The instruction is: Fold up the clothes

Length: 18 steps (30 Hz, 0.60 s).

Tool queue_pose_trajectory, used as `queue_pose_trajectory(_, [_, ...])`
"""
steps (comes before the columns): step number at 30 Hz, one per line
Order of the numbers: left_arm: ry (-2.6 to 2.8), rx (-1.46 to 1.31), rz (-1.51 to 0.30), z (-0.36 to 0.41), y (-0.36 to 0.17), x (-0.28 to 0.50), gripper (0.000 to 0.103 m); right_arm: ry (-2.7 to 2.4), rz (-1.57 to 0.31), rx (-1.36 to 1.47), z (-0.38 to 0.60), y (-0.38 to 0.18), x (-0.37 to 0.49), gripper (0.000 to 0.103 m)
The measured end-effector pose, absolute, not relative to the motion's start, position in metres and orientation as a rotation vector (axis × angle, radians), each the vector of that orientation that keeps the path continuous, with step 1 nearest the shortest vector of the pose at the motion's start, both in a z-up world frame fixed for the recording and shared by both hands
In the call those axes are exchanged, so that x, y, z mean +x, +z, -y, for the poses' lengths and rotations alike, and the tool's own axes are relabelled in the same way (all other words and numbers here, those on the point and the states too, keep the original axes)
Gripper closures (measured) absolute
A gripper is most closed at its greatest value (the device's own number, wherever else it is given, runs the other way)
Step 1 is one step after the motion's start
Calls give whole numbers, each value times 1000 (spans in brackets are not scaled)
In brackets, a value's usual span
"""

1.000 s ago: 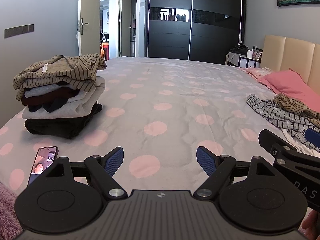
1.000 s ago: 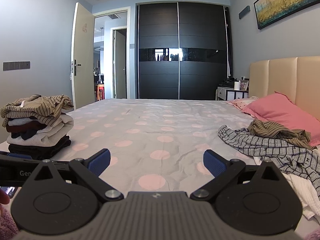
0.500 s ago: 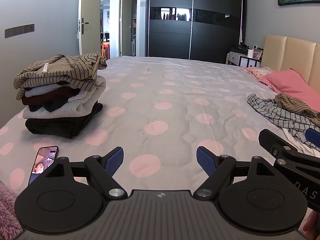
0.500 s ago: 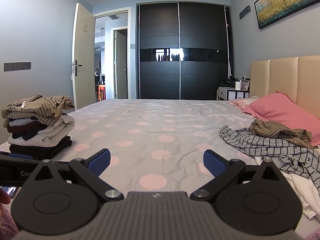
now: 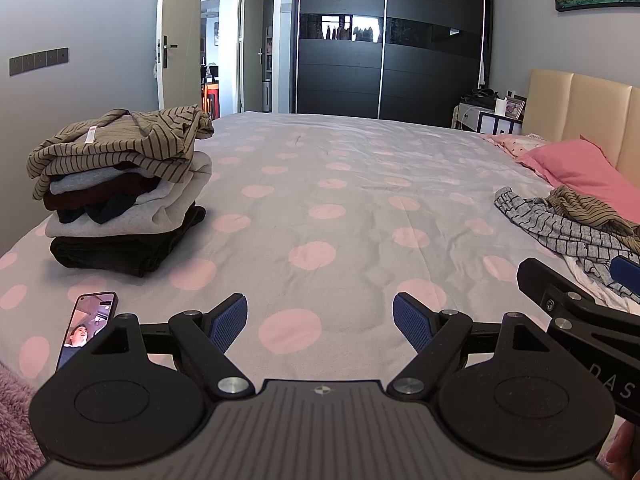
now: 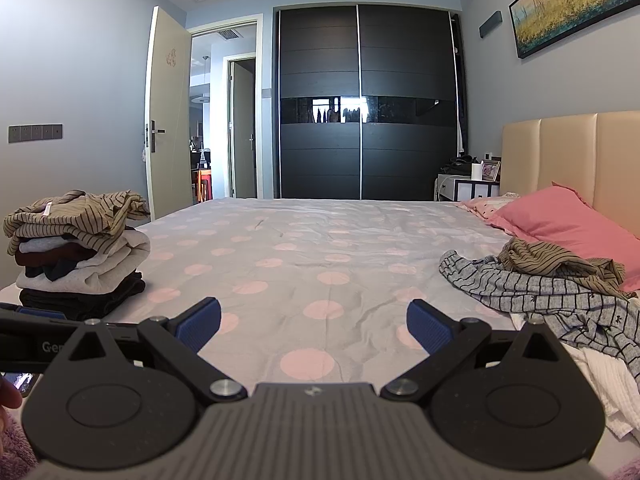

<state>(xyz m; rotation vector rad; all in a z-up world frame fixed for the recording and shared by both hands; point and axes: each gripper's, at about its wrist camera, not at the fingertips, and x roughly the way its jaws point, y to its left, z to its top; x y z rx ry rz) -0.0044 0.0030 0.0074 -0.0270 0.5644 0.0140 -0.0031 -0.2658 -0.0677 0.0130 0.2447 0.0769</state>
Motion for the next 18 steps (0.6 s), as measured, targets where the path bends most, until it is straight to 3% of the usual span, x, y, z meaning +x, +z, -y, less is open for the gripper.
queue_pose_trajectory(18, [52, -1, -646, -2, -4, 20, 23, 62, -359, 9, 290, -63, 19, 4])
